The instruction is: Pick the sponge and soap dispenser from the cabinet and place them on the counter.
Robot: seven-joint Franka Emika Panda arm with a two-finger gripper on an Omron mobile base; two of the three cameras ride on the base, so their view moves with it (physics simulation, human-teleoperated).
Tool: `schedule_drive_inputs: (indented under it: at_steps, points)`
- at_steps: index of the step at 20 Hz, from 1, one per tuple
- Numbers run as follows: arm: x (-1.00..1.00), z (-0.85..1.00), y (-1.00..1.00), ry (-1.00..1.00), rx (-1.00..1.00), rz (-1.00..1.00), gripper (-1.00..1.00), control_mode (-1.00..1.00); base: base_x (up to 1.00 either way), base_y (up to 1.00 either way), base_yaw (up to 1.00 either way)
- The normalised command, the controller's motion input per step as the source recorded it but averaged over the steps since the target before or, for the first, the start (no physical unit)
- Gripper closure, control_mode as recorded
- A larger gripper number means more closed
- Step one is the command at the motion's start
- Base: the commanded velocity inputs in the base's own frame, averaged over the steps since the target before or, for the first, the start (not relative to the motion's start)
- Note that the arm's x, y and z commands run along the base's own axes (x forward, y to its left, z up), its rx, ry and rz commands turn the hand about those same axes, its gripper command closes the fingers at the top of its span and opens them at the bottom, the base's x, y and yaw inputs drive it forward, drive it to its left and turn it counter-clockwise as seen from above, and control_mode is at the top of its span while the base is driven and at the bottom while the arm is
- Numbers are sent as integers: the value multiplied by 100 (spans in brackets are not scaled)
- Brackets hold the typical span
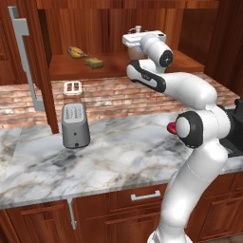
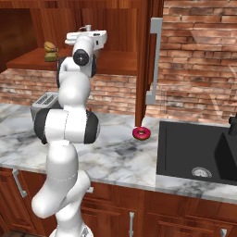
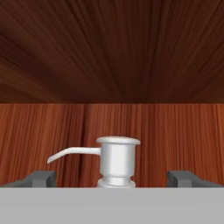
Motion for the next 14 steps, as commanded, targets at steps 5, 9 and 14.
schedule_drive_inputs:
  at_steps: [5, 9, 14]
  points:
    - [27, -6, 0, 0, 0, 0, -100, -100, 0, 0, 0]
    - [26, -4, -3, 0, 0, 0, -100, -100, 0, 0, 0]
    - [12, -1, -5, 0, 0, 0, 100, -100, 0, 0, 0]
